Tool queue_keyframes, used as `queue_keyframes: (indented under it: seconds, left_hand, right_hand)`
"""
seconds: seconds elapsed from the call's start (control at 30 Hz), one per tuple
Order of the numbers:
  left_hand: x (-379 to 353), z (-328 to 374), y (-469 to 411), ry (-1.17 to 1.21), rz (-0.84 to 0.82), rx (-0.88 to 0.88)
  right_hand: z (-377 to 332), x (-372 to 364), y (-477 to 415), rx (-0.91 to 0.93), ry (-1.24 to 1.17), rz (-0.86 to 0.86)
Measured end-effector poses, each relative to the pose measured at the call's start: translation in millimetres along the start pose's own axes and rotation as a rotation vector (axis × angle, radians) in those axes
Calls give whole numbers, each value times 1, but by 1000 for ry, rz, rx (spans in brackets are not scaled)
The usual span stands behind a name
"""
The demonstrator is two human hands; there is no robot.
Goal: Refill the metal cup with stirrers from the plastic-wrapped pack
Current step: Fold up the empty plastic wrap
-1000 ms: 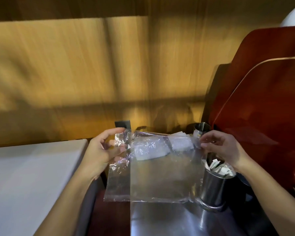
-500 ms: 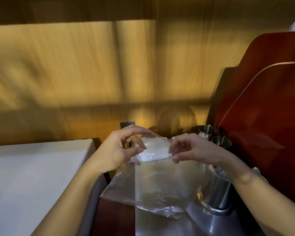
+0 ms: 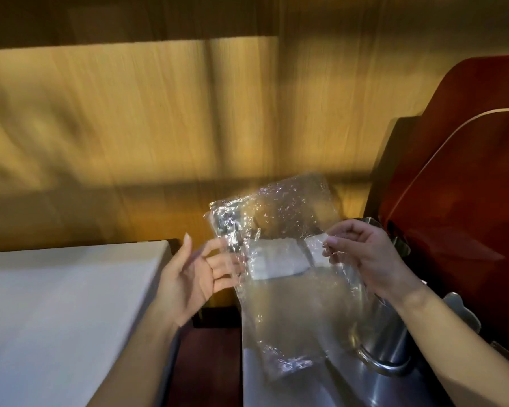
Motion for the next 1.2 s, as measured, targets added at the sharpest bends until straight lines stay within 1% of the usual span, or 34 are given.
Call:
queue_keyframes:
  seconds: [0.07,0.17,0.27,0.3,0.37,0.5,0.57,0.7,0.83,1.0,1.13,1.2]
  left_hand:
    - [-5,-10,-3,-54,43,27]
    - [-12,-30,-9,-311,136,85]
    - [-15,-39,-12,-469,260,131]
    - [-15,-42,-13,-462,285,139]
    - [-13,-47,-16,-322,315,137]
    - [-15,-54,-19,-71,238,137]
    - [-17,-57,-18,-44,247,160]
    - [-16,-54,-17,-208,314,124]
    - [-13,-48,-14,-291,410,73]
    - [-9,-43,-11,-386,415,48]
    - [-9,-40,-12,-491,389,52]
    - [-7,-40,-13,-565,427,41]
  right_hand:
    - [5,1,0,3,-72,61]
    - [12,1,2,-23,-166,115]
    - [17,4,4,-61,-218,124]
    - [18,5,5,-70,-227,123]
    - [21,7,6,-78,-244,126]
    - [26,9,8,-81,-275,129]
    - [28,10,8,-81,-286,135]
    - [34,12,9,-115,-244,131]
    - [41,17,13,-195,-77,89]
    - [43,24,15,-198,77,95]
    - [44,29,15,-239,91,105]
    - [44,32,14,-245,105,126]
Point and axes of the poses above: each hand's wrist, its own y-axis away from the middle knuckle, its own x-axis out of the back of the hand, z = x × y, the point moved 3 cm from there along -y, towards the middle knuckle, and after that the axes turned 11 degrees about -y, right-handed, at the moved point
